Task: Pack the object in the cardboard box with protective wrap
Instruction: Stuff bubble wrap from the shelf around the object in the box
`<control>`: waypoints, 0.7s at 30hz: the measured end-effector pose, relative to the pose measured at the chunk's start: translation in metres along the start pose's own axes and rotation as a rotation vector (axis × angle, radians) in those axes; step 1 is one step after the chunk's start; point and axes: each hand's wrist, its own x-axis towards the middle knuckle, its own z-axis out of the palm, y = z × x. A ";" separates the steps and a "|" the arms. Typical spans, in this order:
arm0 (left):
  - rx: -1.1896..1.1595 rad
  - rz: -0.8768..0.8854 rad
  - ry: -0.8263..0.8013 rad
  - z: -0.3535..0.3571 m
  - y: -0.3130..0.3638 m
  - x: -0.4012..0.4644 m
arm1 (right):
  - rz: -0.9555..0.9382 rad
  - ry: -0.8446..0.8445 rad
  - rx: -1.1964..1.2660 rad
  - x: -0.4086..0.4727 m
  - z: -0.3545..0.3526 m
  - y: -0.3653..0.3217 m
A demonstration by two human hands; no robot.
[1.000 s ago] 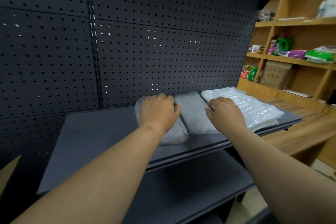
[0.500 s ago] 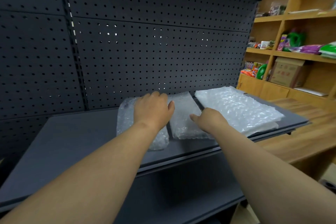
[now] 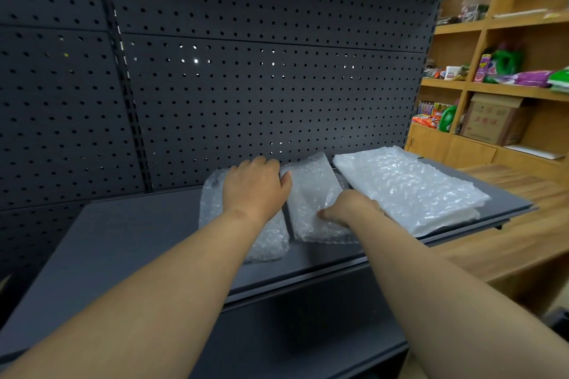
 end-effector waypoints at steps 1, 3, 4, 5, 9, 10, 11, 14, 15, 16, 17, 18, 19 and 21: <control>-0.002 -0.001 0.001 0.000 -0.001 0.000 | -0.008 -0.009 0.008 0.000 0.000 -0.001; -0.008 -0.004 0.005 0.001 -0.002 0.001 | -0.017 -0.035 0.041 0.000 0.002 -0.004; -0.012 -0.003 0.005 0.001 -0.003 0.001 | -0.018 -0.041 0.060 0.000 0.001 -0.005; -0.014 -0.002 0.005 0.000 -0.004 0.001 | -0.025 -0.037 0.088 -0.001 0.000 -0.006; 0.016 0.012 0.004 -0.004 -0.010 0.000 | -0.078 -0.011 0.175 -0.012 -0.008 -0.007; 0.024 0.013 0.006 -0.006 -0.012 0.000 | -0.096 0.005 0.197 -0.015 -0.011 -0.008; 0.028 0.013 0.012 -0.008 -0.013 -0.001 | -0.114 0.020 0.231 -0.018 -0.015 -0.009; 0.024 0.005 0.041 -0.014 -0.018 -0.003 | -0.169 0.094 0.347 -0.026 -0.031 -0.010; 0.020 0.000 0.048 -0.016 -0.020 -0.003 | -0.187 0.119 0.385 -0.028 -0.037 -0.010; 0.016 -0.005 0.051 -0.019 -0.022 -0.004 | -0.203 0.144 0.423 -0.030 -0.042 -0.011; 0.012 -0.010 0.054 -0.021 -0.024 -0.005 | -0.216 0.169 0.459 -0.033 -0.047 -0.012; 0.010 -0.014 0.059 -0.024 -0.026 -0.007 | -0.225 0.191 0.494 -0.036 -0.052 -0.013; 0.010 -0.019 0.068 -0.027 -0.028 -0.010 | -0.234 0.209 0.527 -0.039 -0.056 -0.015; 0.016 -0.025 0.086 -0.033 -0.034 -0.015 | -0.247 0.216 0.601 -0.044 -0.060 -0.020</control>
